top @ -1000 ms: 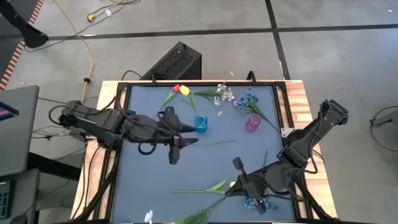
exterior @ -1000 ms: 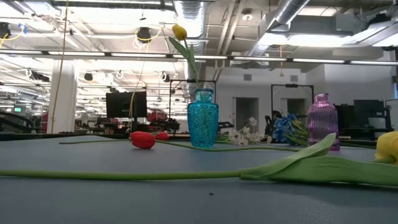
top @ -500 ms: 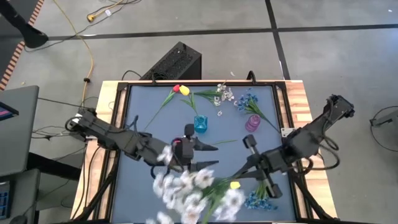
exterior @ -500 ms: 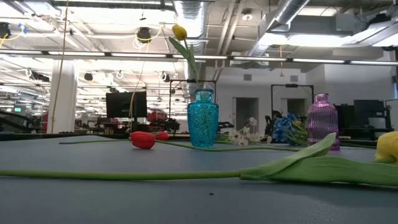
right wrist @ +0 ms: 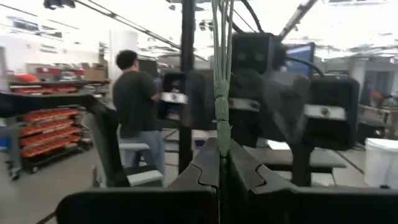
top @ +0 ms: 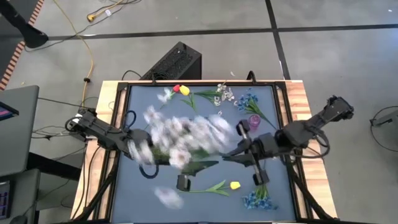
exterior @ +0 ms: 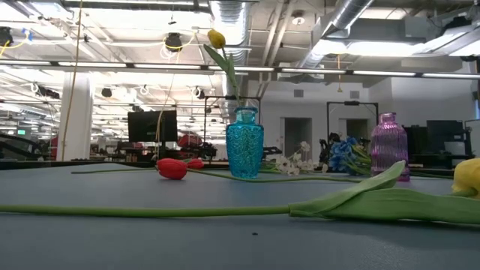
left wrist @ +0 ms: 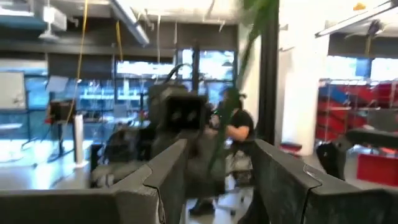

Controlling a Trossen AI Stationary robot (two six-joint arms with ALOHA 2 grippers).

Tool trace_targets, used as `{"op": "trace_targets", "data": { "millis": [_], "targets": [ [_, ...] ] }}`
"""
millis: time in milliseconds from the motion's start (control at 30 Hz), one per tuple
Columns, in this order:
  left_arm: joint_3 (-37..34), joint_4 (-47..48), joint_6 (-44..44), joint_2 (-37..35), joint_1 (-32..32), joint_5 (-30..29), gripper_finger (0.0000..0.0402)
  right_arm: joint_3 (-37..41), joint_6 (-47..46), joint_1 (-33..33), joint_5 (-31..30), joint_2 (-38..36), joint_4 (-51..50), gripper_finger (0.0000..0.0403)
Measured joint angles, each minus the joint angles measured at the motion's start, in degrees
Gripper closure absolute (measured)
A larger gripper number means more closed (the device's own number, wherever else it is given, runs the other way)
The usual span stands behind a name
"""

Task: Sort flowers into vase by color
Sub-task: Put the bottom white flowers into the blue vase

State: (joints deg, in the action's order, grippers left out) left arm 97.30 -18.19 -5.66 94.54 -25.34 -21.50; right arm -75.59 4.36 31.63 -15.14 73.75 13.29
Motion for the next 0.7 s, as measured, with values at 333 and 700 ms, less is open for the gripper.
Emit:
{"op": "trace_targets", "data": {
  "millis": [333,700],
  "targets": [
    [0.00,-3.15,-0.69,0.00,-0.37,-3.68,0.0237,-0.02,-2.21,-1.74,1.59,2.41,0.85,0.0373],
    [0.00,-0.15,-2.90,-2.09,-1.34,-2.64,0.0237,-0.07,-4.99,-4.45,1.61,3.30,2.07,0.0373]
  ]
}}
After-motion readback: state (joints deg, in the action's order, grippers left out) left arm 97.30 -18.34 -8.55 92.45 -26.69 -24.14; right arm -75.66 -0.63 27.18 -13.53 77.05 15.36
